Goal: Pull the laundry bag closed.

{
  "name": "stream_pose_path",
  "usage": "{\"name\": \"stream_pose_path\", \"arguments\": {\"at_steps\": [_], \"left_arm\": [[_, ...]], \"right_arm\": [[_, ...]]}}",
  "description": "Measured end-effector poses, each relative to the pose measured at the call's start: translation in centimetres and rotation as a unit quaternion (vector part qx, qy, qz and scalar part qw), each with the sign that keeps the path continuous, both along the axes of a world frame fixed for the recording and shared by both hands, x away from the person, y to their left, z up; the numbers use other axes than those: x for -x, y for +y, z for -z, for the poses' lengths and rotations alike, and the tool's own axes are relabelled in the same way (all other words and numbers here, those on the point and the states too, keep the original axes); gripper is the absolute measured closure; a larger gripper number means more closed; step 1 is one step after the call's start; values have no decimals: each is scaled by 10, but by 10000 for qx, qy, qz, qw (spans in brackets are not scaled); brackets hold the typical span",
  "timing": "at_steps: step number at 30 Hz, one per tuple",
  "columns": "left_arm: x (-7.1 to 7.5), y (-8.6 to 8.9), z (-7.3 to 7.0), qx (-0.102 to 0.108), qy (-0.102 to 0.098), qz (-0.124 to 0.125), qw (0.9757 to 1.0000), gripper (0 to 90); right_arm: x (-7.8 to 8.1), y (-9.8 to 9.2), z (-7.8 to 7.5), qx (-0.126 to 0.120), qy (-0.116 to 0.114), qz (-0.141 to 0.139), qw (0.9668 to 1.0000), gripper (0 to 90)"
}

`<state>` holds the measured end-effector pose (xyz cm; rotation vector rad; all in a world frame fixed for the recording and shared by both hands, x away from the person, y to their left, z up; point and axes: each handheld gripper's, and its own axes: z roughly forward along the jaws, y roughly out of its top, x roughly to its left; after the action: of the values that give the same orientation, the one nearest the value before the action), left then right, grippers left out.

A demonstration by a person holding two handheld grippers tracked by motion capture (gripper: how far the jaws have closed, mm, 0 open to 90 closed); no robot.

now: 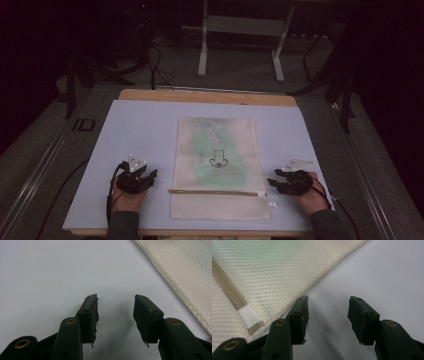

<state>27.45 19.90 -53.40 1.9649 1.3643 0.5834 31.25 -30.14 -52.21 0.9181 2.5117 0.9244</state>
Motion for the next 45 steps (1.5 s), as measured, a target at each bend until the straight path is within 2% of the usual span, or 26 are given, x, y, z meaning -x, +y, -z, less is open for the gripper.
{"name": "stream_pose_path", "arguments": {"at_steps": [4, 10, 17, 28, 45], "left_arm": [[0, 1, 0, 81, 10, 53, 10000, 542], [2, 2, -2, 151, -123, 83, 9998, 551], [2, 1, -1, 211, -96, 156, 9996, 587], [3, 1, -2, 251, -94, 315, 9991, 617], [3, 0, -2, 334, -106, 441, 9984, 624]], "right_arm": [[2, 4, -1, 49, 102, -111, 9999, 498], [3, 7, -5, 11, 157, -193, 9997, 512], [2, 14, -8, 102, 256, -360, 9990, 525], [3, 34, -18, 333, 306, -794, 9958, 548], [0, 63, -23, 508, 326, -1225, 9906, 557]]}}
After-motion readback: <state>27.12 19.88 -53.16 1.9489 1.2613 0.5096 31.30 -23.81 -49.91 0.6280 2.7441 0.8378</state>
